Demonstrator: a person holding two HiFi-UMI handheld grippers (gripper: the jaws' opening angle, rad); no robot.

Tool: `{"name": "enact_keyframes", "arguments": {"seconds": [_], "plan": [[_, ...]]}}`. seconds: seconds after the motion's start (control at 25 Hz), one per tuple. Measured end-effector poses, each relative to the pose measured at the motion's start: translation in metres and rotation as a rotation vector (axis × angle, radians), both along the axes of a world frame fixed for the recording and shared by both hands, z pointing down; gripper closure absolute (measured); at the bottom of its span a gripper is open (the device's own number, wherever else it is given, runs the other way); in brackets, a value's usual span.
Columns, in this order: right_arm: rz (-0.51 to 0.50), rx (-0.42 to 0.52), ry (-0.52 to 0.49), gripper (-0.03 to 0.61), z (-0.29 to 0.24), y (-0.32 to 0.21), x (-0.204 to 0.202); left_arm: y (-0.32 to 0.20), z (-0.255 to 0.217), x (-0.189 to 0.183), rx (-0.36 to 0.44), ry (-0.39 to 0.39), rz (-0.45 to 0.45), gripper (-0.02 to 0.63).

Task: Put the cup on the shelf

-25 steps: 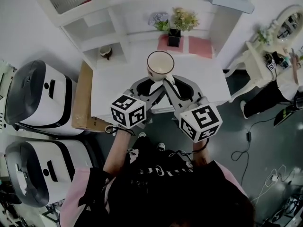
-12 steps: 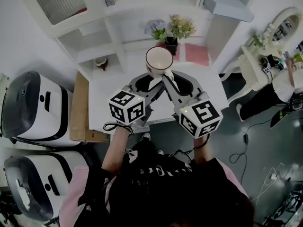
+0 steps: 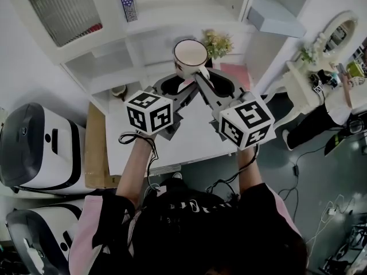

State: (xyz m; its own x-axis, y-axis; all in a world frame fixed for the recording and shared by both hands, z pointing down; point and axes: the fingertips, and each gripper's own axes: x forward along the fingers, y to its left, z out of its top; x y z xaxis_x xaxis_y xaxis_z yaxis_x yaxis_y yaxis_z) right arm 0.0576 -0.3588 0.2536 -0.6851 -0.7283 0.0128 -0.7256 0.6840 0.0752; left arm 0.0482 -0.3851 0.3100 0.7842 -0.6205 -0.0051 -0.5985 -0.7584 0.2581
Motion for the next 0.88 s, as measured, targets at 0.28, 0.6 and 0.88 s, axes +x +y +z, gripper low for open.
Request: {"name": "enact_keyframes", "arguments": {"seconds": [0.28,0.6,0.88], "plan": [[-0.015,0.015,-0.020,0.494,-0.034,-0.053,-0.018,-0.052,-0.036,-0.019,0.036,0.014,0.011,0.397],[-0.026,0.039,0.015,0.494,-0.063,-0.106,-0.046,-0.105,-0.065,-0.045,0.027,0.049,0.005,0.397],[-0.049,-0.012,-0.043,0.494,-0.080,-0.151,-0.061,-0.141,-0.081,-0.062,0.015,0.074,-0.032,0.397]]}}
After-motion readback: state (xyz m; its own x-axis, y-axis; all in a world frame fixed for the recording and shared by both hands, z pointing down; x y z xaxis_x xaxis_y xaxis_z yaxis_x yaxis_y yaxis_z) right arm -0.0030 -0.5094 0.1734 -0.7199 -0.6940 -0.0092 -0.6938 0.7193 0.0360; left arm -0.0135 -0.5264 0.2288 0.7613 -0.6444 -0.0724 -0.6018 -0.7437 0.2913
